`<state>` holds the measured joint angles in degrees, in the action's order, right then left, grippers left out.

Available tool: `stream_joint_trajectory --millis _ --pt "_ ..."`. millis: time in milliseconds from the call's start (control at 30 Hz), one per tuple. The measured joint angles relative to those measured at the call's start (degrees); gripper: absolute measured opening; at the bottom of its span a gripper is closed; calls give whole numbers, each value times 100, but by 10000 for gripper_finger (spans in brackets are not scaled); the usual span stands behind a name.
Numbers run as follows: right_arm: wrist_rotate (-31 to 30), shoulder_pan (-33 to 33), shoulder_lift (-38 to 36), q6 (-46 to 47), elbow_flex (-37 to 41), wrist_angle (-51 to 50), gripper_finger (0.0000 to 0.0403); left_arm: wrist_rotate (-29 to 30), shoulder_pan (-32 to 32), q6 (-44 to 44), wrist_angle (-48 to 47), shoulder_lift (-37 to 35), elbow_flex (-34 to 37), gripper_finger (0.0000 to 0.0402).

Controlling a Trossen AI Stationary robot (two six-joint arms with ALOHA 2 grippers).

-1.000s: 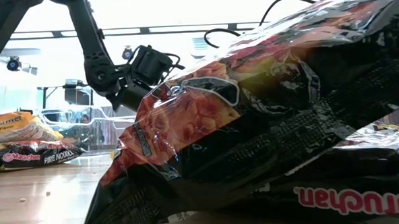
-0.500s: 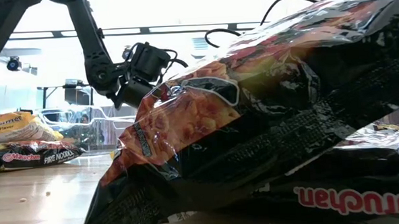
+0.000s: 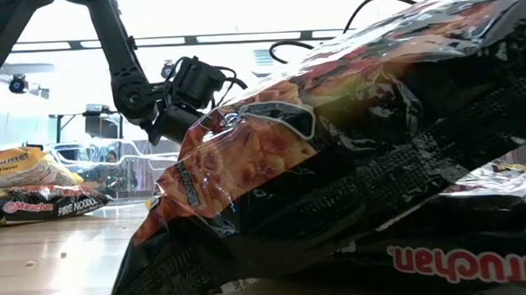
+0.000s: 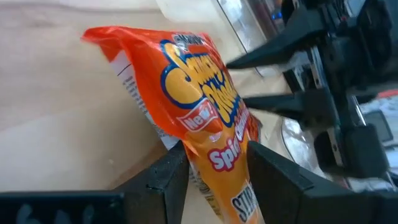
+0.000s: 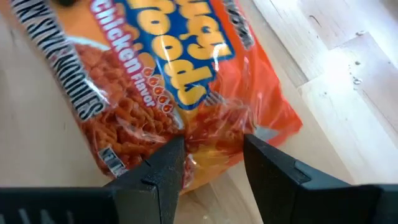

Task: Sort Maruchan noodles
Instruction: Put the orange noodle pack into the bottom transparent bin

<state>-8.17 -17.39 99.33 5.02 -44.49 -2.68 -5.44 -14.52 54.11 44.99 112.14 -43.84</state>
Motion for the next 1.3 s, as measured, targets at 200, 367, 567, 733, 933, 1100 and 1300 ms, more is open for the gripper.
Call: stream_joint_trajectory --millis 200,367,567,733,933,1100,1300 --pt "-81 -4 3 30 -1 6 157 171 11 8 -11 0 -52 141" --pt "-115 25 4 54 -2 12 157 318 -4 8 -26 -2 -138 141" --pt "-195 74 -6 38 -9 5 157 404 -15 46 -24 0 -123 130" --pt "-165 78 -140 37 -11 3 157 472 -15 46 -68 -1 -116 95" --pt "-152 83 -378 37 -13 -55 157 499 -17 65 -61 -2 -116 57" --pt "-189 90 -887 44 -38 -378 157 450 -17 -65 -28 -2 -116 51" --pt "130 101 -1800 35 -13 -806 157 386 -11 -743 77 -7 -109 43"
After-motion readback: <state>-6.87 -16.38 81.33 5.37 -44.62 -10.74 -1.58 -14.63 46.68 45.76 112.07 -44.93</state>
